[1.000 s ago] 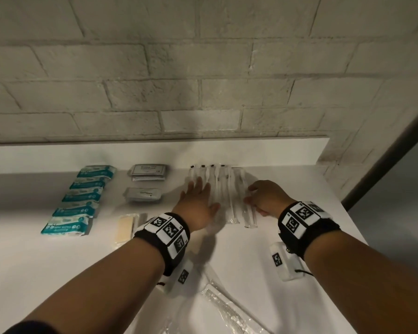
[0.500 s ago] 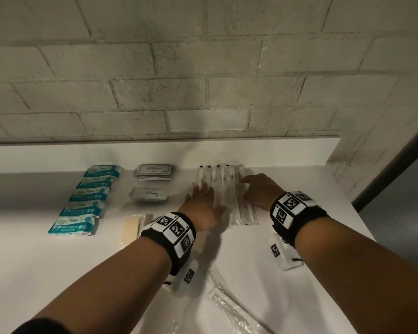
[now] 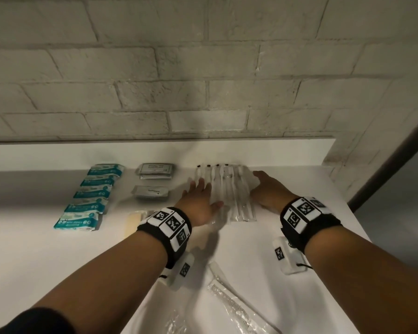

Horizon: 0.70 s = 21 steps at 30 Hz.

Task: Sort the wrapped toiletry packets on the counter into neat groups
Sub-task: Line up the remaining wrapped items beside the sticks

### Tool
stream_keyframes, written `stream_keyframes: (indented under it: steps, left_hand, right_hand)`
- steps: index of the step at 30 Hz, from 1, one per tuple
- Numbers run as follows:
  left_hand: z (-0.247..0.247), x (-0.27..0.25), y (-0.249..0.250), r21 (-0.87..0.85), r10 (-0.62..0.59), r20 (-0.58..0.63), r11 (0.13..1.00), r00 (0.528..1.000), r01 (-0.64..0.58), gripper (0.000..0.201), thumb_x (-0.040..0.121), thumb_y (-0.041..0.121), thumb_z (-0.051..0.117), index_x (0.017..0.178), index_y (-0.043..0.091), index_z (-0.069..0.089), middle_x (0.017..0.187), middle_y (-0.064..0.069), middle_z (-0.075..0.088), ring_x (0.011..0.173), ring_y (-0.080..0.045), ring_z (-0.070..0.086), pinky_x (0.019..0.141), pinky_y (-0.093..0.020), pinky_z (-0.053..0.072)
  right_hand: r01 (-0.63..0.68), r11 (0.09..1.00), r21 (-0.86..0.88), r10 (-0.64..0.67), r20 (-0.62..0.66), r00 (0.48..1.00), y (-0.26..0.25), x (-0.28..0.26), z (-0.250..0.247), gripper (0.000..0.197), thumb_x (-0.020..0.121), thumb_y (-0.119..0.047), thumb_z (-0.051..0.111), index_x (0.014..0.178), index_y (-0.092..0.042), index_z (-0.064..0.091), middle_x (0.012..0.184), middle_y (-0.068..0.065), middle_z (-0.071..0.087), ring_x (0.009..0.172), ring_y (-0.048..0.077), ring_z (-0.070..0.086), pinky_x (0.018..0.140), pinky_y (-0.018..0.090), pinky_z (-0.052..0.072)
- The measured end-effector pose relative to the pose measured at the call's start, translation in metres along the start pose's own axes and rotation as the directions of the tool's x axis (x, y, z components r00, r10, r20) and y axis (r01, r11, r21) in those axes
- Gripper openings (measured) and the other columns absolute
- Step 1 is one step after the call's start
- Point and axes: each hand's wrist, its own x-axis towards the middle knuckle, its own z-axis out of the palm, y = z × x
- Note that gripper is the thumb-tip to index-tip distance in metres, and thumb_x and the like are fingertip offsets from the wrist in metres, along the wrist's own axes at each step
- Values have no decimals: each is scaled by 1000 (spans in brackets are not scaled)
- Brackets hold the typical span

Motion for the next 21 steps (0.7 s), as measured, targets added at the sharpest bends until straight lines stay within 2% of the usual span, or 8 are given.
stream_keyframes:
  steps: [3, 5, 8, 11, 13, 16, 18, 21]
  left_hand:
    - [-8, -17, 1, 0, 26, -51, 1000, 998, -26, 75, 97, 49, 38, 154, 14, 3, 161, -10, -8, 148, -31, -9, 120, -46, 3]
    - [-13, -30, -1, 16, 51, -92, 999, 994, -50, 75, 96, 48, 41, 154, 16, 7, 161, -10, -4, 148, -32, -6, 120, -46, 3]
    - [-8, -65, -4, 22, 97, -100, 995, 990, -96, 72, 95, 51, 42, 153, 17, 15, 161, -10, 5, 149, -29, 2, 120, -40, 5]
    - [-3, -109, -3, 9, 112, -52, 994, 992, -111, 57, 94, 49, 47, 144, 22, 39, 152, -5, 34, 138, -23, 35, 113, -35, 27]
    - [3, -140, 1, 30, 137, -19, 990, 990, -136, 37, 91, 46, 54, 120, 24, 60, 123, 0, 55, 111, -18, 55, 97, -32, 43]
    - [17, -179, 2, 68, 179, 90, 980, 980, -186, 22, 81, 44, 66, 91, 26, 61, 99, 7, 54, 94, -14, 55, 84, -30, 47]
    - [30, -200, 3, 61, 202, 209, 974, 957, -219, 31, 71, 45, 74, 92, 31, 56, 98, 12, 51, 95, -10, 50, 83, -28, 45]
    - [52, -218, 9, 251, 214, 267, 926, 940, -282, 46, 63, 45, 78, 96, 32, 48, 97, 13, 46, 94, -12, 44, 78, -29, 41]
  right_hand:
    - [-10, 999, 40, 11, -12, 1000, 15, -21, -5, 69, 79, -6, 50, 145, -21, 34, 121, 15, 59, 80, 28, 60, 58, 30, 47]
    - [21, 996, -87, -23, -18, 1000, 27, -40, -5, 65, 81, -13, 55, 144, -20, 38, 128, 12, 57, 98, 28, 62, 74, 29, 50]
    - [103, 952, -287, -89, 64, 994, 43, -84, 1, 57, 87, -30, 58, 141, -21, 42, 142, 4, 48, 125, 21, 50, 94, 23, 39]
    - [171, 895, -412, -90, 208, 974, 44, -133, 9, 52, 86, -47, 58, 132, -23, 51, 133, -1, 51, 115, 17, 53, 89, 24, 41]
    - [213, 875, -434, -81, 303, 949, 41, -166, 19, 51, 82, -58, 57, 120, -25, 57, 122, -3, 56, 101, 14, 56, 85, 27, 46]
    - [275, 822, -498, -78, 380, 922, 31, -206, 35, 54, 77, -66, 58, 105, -21, 58, 102, -3, 58, 87, 14, 57, 77, 31, 50]
    - [302, 770, -563, -79, 385, 919, 25, -220, 45, 50, 77, -60, 64, 101, -18, 55, 95, -2, 58, 81, 16, 56, 65, 28, 45]
    - [308, 720, -622, -71, 376, 924, 18, -220, 54, 40, 82, -41, 66, 104, -9, 57, 98, 4, 62, 80, 20, 54, 57, 28, 37]
